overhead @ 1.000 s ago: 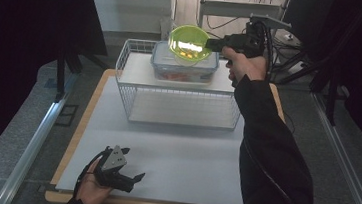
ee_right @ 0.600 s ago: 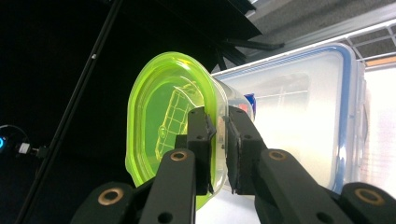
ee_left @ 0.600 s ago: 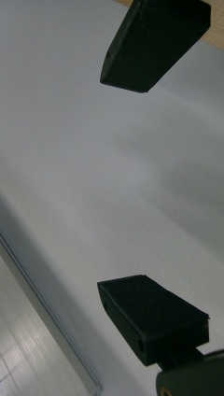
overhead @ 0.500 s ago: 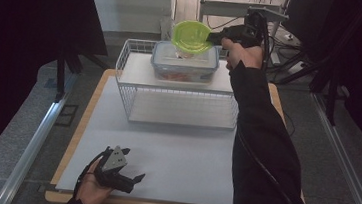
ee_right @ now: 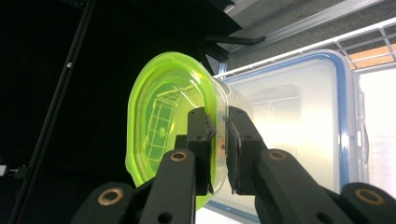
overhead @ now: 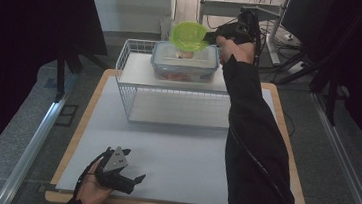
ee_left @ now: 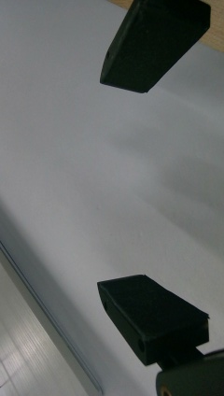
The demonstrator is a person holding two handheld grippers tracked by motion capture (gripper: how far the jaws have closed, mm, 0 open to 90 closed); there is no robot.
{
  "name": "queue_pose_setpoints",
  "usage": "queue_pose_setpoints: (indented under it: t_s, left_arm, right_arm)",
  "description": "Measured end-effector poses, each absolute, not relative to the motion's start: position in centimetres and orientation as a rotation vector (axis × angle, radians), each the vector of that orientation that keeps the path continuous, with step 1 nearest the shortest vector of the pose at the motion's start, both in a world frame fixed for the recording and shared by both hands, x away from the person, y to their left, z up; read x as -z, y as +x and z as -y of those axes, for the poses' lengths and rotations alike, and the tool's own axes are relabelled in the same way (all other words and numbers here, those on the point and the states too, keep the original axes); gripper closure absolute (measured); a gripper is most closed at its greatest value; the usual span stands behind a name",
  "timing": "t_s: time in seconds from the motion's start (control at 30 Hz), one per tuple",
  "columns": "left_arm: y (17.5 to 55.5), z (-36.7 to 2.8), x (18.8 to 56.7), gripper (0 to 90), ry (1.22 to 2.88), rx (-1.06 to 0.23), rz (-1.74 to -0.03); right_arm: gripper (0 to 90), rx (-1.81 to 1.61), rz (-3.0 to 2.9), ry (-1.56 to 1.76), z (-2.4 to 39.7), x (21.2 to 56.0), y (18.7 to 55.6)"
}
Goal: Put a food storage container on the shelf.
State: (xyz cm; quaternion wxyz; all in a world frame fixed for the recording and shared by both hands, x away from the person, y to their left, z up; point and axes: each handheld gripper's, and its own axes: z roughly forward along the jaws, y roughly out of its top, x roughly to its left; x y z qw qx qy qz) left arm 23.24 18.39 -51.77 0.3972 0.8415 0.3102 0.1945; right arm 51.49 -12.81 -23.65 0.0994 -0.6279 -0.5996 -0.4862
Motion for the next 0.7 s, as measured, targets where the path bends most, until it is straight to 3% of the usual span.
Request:
queue_pose_setpoints:
  t_s: [0.4,0.7]
  left_arm:
    - [23.15,-18.25,51.79,4.2,2.14,-0.498,-0.778]
    - [23.14,-18.2,51.82,4.2,2.144,-0.499,-0.776]
  right_arm:
    - [78.2,1.442,1.792,-1.877,12.16,23.4,51.63]
    - [64.5,1.454,1.798,-1.857,12.15,23.36,51.76]
